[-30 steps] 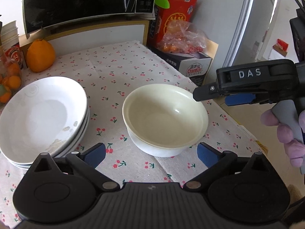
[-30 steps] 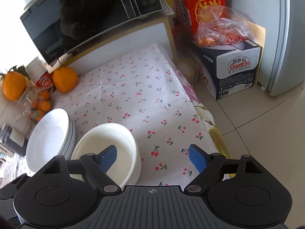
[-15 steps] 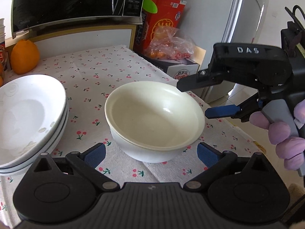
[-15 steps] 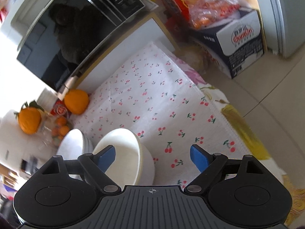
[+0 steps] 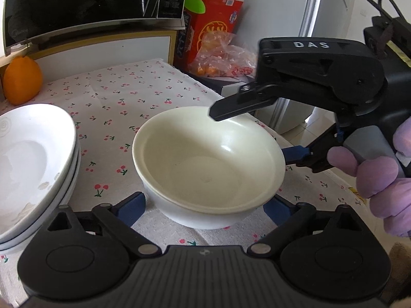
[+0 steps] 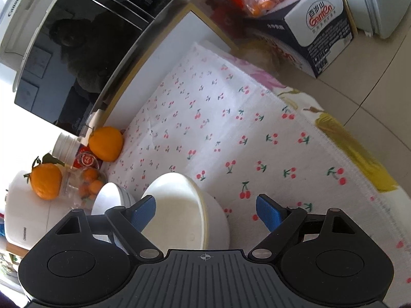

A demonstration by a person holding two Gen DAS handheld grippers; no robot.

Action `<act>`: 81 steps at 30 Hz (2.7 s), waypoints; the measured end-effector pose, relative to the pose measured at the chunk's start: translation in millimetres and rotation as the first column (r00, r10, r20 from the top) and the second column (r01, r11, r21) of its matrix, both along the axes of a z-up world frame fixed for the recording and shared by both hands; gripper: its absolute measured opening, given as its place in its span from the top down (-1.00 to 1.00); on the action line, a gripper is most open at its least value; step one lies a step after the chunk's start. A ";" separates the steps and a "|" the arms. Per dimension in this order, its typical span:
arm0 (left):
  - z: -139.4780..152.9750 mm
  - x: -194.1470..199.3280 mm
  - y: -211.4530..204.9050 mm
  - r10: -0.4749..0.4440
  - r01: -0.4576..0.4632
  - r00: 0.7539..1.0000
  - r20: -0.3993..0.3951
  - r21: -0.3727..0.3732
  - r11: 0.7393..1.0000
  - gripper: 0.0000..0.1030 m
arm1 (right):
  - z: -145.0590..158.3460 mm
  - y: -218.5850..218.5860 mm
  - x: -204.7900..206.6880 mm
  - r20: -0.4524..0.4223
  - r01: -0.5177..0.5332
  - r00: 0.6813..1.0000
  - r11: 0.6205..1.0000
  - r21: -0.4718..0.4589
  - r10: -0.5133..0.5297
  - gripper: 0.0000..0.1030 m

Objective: Organize plates and bowls
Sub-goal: 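Move both grippers to the nested bowls' rim and close them, then lift the nested bowls with both grippers and carry them over the plate stack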

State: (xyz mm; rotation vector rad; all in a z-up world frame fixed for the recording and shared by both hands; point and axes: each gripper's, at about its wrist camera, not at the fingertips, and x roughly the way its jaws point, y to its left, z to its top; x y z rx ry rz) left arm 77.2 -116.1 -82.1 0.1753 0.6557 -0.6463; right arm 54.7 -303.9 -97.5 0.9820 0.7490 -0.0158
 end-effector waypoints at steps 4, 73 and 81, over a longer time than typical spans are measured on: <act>0.2 1.1 -1.3 -0.015 0.015 1.000 -0.015 0.005 1.000 -0.77 | -2.1 4.3 4.5 -0.003 -0.010 1.000 1.000 0.012 0.010 -0.35; 46.3 3.4 26.5 0.041 -0.039 0.998 0.043 -0.031 0.999 -0.76 | 51.3 23.6 26.0 0.126 0.001 0.992 1.000 -0.015 0.001 0.42; 54.0 6.1 40.5 0.062 -0.060 0.997 0.051 -0.039 0.997 -0.76 | 59.6 37.9 35.3 0.138 -0.009 0.990 1.000 -0.013 0.011 0.42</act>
